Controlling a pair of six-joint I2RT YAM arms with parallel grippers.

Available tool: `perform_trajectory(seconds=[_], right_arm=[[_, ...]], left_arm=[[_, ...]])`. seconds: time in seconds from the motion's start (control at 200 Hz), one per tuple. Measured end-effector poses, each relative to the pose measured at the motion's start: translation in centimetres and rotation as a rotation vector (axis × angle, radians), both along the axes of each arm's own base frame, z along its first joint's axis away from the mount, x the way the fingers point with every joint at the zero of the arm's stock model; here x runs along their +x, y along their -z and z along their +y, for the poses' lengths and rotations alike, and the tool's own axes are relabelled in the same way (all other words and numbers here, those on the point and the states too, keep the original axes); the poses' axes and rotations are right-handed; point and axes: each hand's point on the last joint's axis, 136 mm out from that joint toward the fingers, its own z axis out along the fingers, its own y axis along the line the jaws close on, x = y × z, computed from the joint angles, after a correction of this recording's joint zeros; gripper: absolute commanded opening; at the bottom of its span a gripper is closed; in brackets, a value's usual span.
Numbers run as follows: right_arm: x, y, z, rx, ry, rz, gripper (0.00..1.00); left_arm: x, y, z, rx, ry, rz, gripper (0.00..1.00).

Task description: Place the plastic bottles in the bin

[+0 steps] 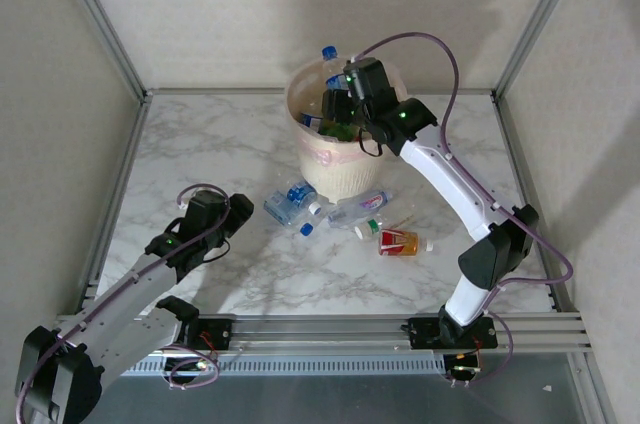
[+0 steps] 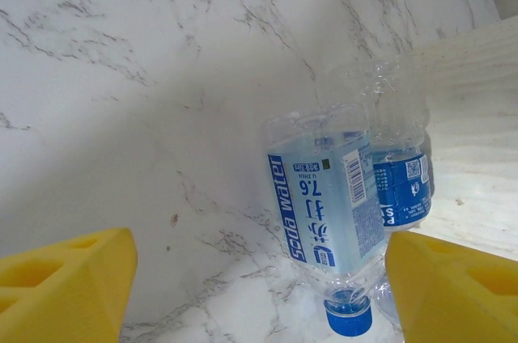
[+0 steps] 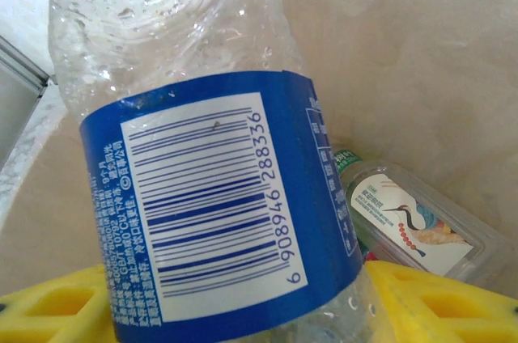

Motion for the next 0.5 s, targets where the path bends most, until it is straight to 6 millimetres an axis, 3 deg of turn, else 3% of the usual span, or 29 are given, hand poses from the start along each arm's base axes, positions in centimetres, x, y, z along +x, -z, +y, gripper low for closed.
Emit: perform_trajectory(seconds=[0.085,0.155,0.501], right_arm=[[0.0,0.2,0.1,0.003,0.0,0.002,0.73],[0.0,0.5,0.1,0.005,0.003,0.008,0.78],[-0.3,0.6,-0.2,0.013,0.008,0.011,0.89]], left_arm=[[0.0,0.0,0.0,0.0,0.0,0.0,0.81],[0.0,0.0,0.0,0.0,0.0,0.0,0.82],[0.0,-0.1,0.0,0.003,0.003,-0.003,0.86]])
